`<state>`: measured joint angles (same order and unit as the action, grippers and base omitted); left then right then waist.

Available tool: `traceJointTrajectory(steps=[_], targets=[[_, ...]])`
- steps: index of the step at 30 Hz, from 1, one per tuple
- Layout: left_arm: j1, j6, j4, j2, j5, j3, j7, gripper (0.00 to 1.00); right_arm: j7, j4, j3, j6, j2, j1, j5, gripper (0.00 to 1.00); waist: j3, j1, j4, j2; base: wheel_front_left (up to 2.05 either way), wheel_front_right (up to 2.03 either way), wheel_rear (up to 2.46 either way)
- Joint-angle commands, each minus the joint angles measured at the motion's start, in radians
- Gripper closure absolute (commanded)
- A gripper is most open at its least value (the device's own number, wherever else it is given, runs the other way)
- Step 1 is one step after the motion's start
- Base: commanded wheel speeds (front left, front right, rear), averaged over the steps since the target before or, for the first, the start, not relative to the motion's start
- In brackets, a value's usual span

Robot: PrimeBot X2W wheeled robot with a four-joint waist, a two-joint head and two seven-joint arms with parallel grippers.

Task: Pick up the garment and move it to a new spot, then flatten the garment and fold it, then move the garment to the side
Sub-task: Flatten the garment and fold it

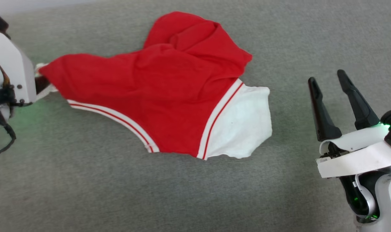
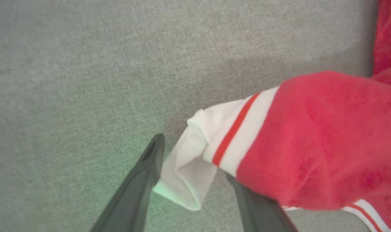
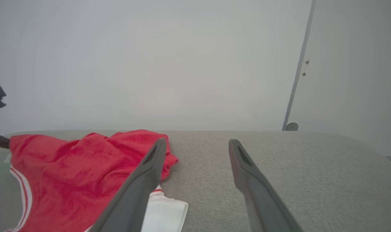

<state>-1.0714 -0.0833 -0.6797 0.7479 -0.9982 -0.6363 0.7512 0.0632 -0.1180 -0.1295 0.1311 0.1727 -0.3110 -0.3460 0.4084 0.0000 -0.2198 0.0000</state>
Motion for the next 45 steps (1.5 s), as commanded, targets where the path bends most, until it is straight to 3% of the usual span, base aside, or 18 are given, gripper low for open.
traceJointTrajectory(steps=[1, 10, 13, 17, 24, 28, 32, 36, 42, 43, 45], targets=[[-0.01, -0.007, 0.008, 0.003, 0.007, 0.001, -0.01, 0.0, -0.004, -0.004, -0.002, -0.001, 0.008, -0.002, 0.005, 0.0, -0.024, 0.0, 0.026, 0.0, 0.0, 0.0, 0.0], [0.069, -0.047, 0.189, 0.094, 0.089, -0.046, -0.255, 0.0, -0.112, -0.013, -0.125, -0.001, 0.153, 0.008, -0.012, 0.0, -0.085, 0.0, 0.094, 0.0, 0.0, 0.0, 0.0], [0.12, -0.047, 0.259, 0.129, 0.098, -0.053, -0.336, 0.0, -0.171, -0.021, -0.205, -0.001, 0.237, 0.0, -0.049, 0.0, -0.097, 0.0, 0.115, 0.0, 0.0, 0.0, 0.0], [0.191, -0.033, 0.355, 0.13, 0.109, -0.037, -0.477, 0.0, -0.293, -0.049, -0.38, -0.001, 0.408, -0.043, -0.072, 0.0, -0.1, 0.0, 0.141, 0.0, 0.0, 0.0, 0.0], [0.353, 0.124, 0.529, 0.069, 0.165, 0.016, -0.788, 0.0, -0.468, -0.102, -0.635, -0.001, 0.642, -0.185, -0.171, 0.0, -0.086, 0.0, 0.194, 0.0, 0.0, 0.0, 0.0], [0.466, 0.219, 0.588, 0.006, 0.17, 0.045, -0.943, 0.0, -0.503, -0.104, -0.765, -0.001, 0.721, -0.288, -0.197, 0.0, -0.069, 0.0, 0.234, 0.0, 0.0, 0.0, 0.0], [0.576, 0.267, 0.612, -0.077, 0.169, 0.084, -1.008, 0.0, -0.51, -0.085, -0.862, -0.001, 0.755, -0.362, -0.24, 0.0, -0.055, 0.0, 0.272, 0.0, 0.0, 0.0, 0.0], [0.672, 0.277, 0.616, -0.17, 0.211, 0.153, -1.017, 0.0, -0.505, -0.058, -0.947, -0.001, 0.78, -0.417, -0.258, 0.0, -0.041, 0.0, 0.31, 0.0, 0.0, 0.0, 0.0], [0.778, 0.22, 0.602, -0.292, 0.336, 0.286, -1.015, 0.0, -0.501, -0.011, -1.069, -0.001, 0.799, -0.485, -0.259, 0.0, -0.029, 0.0, 0.346, 0.0, 0.0, 0.0, 0.0], [0.789, 0.211, 0.601, -0.31, 0.354, 0.306, -1.016, 0.0, -0.501, 0.001, -1.087, -0.001, 0.802, -0.496, -0.253, 0.16, -0.029, 0.0, 0.349, 0.0, 0.0, 0.0, 0.0], [0.814, 0.176, 0.599, -0.356, 0.403, 0.359, -1.015, 0.0, -0.484, 0.049, -1.108, -0.002, 0.803, -0.522, -0.261, 1.0, -0.028, 0.0, 0.352, 0.0, 0.0, 0.0, 0.0]])
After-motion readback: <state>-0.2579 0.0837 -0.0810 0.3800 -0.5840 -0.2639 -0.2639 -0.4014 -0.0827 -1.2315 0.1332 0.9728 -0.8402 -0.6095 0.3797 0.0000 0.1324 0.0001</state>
